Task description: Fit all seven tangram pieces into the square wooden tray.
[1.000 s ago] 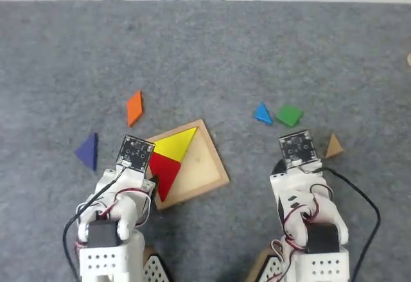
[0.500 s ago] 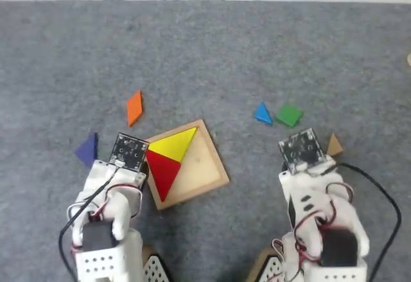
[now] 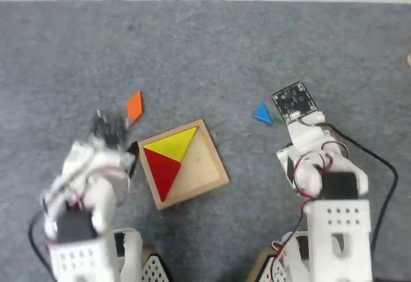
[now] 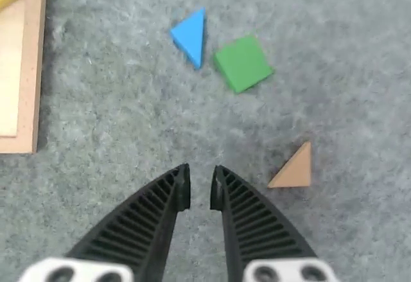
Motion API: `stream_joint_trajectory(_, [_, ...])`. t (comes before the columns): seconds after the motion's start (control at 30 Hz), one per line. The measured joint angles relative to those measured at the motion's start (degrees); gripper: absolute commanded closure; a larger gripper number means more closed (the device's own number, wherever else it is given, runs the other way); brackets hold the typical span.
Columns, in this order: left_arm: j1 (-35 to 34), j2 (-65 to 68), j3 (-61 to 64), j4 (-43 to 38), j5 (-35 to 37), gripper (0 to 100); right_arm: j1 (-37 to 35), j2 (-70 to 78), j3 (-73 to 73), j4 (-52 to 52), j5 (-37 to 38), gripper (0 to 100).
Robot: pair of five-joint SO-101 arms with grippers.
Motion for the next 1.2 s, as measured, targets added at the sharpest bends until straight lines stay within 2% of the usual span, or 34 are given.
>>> stream_joint_trajectory(0.23, [-0.44, 37.27, -18.99, 0.00, 11.25, 78, 0.79, 10.37, -3.25, -0.09, -0.35, 92.4])
stream_joint_trajectory(0.33, [-1.23, 48.26, -23.65, 0.00, 13.01, 78, 2.11, 16.09, -5.10, -0.18, -0.44, 92.4])
stream_joint_trajectory(0.5, [-2.81, 56.70, -29.19, -1.49, 13.71, 78, 2.81, 23.56, -5.36, -4.22, -1.67, 92.4])
stream_joint_trajectory(0.67, [-3.34, 63.47, -34.81, -6.95, 13.27, 78, 3.08, 24.62, 2.02, -13.63, -7.74, 92.4])
stream_joint_trajectory(0.8, [-3.34, 72.18, -40.97, -9.41, 7.12, 78, 2.73, 24.62, 9.23, -20.66, -8.44, 92.6])
stream_joint_trajectory(0.93, [-3.34, 81.49, -49.41, -8.35, 5.10, 78, 0.79, 24.62, 10.55, -23.38, -8.44, 92.6])
stream_joint_trajectory(1.2, [4.84, 88.88, -55.03, -6.07, 5.10, 78, 0.26, 24.62, 10.55, -23.74, -8.62, 92.6])
